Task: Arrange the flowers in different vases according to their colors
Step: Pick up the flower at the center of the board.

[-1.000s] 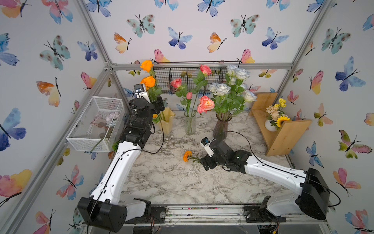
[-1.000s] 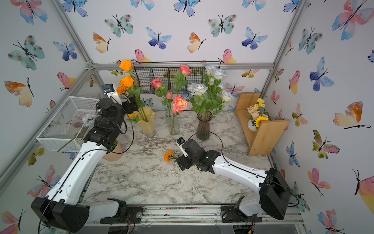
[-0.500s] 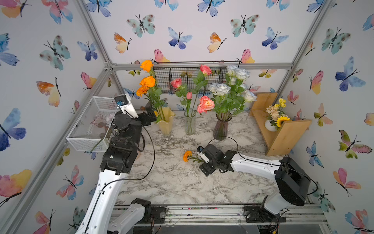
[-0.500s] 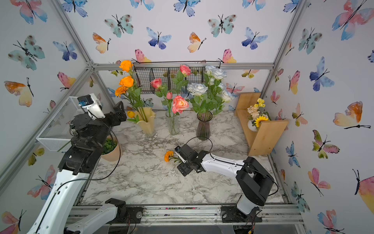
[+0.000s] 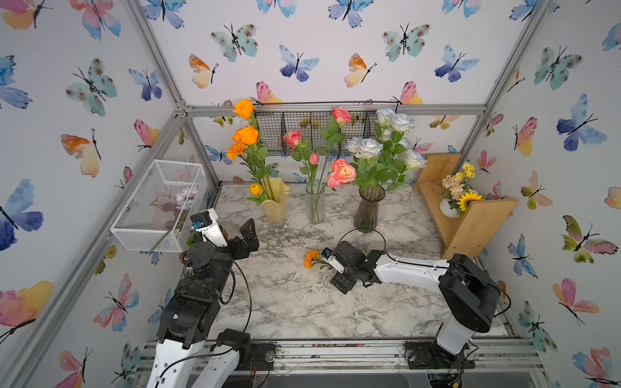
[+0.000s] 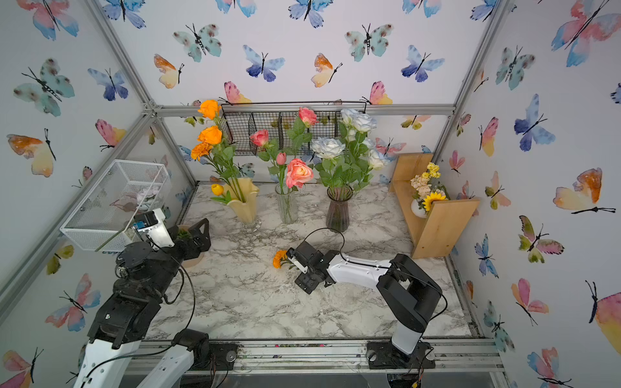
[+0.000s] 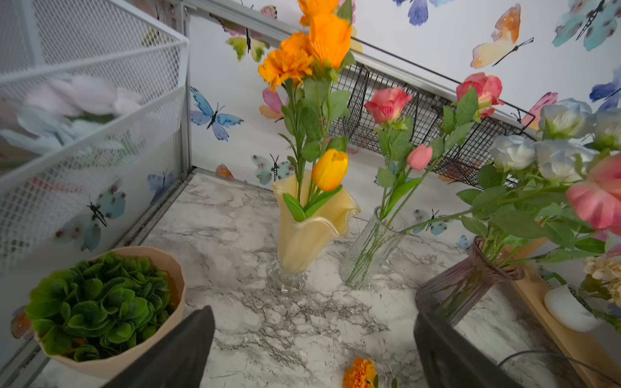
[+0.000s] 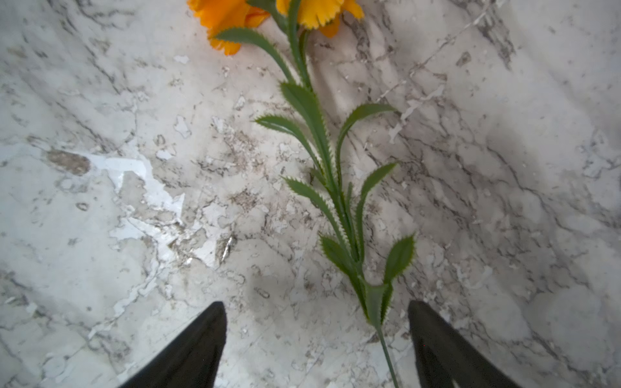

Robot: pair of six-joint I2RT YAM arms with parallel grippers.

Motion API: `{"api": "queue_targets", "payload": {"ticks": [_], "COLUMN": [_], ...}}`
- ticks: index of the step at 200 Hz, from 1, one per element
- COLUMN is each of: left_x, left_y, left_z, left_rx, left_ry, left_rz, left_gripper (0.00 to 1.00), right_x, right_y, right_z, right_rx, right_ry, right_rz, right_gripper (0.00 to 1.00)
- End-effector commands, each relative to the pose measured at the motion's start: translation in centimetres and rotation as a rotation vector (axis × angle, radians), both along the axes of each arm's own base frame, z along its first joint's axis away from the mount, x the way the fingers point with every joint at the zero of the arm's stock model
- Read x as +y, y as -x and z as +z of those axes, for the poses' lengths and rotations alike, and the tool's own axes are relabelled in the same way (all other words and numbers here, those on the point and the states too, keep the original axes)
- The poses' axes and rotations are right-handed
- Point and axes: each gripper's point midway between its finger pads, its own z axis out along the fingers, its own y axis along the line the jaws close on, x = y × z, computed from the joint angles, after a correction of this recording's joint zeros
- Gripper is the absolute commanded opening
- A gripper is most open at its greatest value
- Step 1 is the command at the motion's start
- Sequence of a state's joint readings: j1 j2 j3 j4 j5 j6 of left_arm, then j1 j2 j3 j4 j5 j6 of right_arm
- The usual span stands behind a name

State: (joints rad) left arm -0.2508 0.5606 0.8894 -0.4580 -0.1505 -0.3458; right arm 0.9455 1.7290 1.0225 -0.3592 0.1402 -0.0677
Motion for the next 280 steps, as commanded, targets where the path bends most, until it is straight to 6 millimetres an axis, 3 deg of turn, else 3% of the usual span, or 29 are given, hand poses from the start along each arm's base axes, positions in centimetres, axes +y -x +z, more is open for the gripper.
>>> {"api": "queue_targets", "payload": {"ticks": [1, 73, 143, 156, 197, 205, 231, 280], "left_x": [-1.8, -1.7, -2.3, -2.4, -3.1, -3.5, -5.1, -8.9], "left_y": [0.8, 1.0, 0.6, 0.5, 0.1, 0.0, -0.1, -0.1], "left_z": [-1.5, -4.9, -6.4, -6.5, -7.6, -7.9, -9.2, -10.4], "left_rx": [0.029, 0.063, 0.111, 0.116, 0.16, 0.171, 0.215, 0.233], "left_ry": [0.093, 0.152, 0.166, 0.166, 0.188, 0.199, 0.247, 0.44], "left_rz": [-0.093, -0.071, -0.094, -0.093, -0.117, -0.137, -0.212, -0.391], "left_gripper": [0.99, 0.99, 0.99, 0.99, 0.99, 0.99, 0.99, 0.99], "right_x": [0.2, -0.9, -0.5, -0.5, -0.3, 0.0, 1.0, 5.3], "right_y": [-0.5, -2.6, -1.6, -1.6, -1.7, -1.9, -2.9, -2.3], "right_z": [-0.5, -0.5, -3.9, -4.3, -4.7, -4.3, -1.8, 6.8], "right_rx": [0.019, 0.038, 0.182, 0.193, 0.213, 0.203, 0.159, 0.173], "right_ry": [0.01, -0.02, -0.005, 0.003, 0.021, 0.009, -0.041, -0.316], "right_rz": [0.016, -0.02, 0.016, 0.02, 0.02, 0.02, 0.02, 0.083], "right_gripper": [0.81, 0.75, 0.73, 0.64, 0.08, 0.02, 0.02, 0.02]}}
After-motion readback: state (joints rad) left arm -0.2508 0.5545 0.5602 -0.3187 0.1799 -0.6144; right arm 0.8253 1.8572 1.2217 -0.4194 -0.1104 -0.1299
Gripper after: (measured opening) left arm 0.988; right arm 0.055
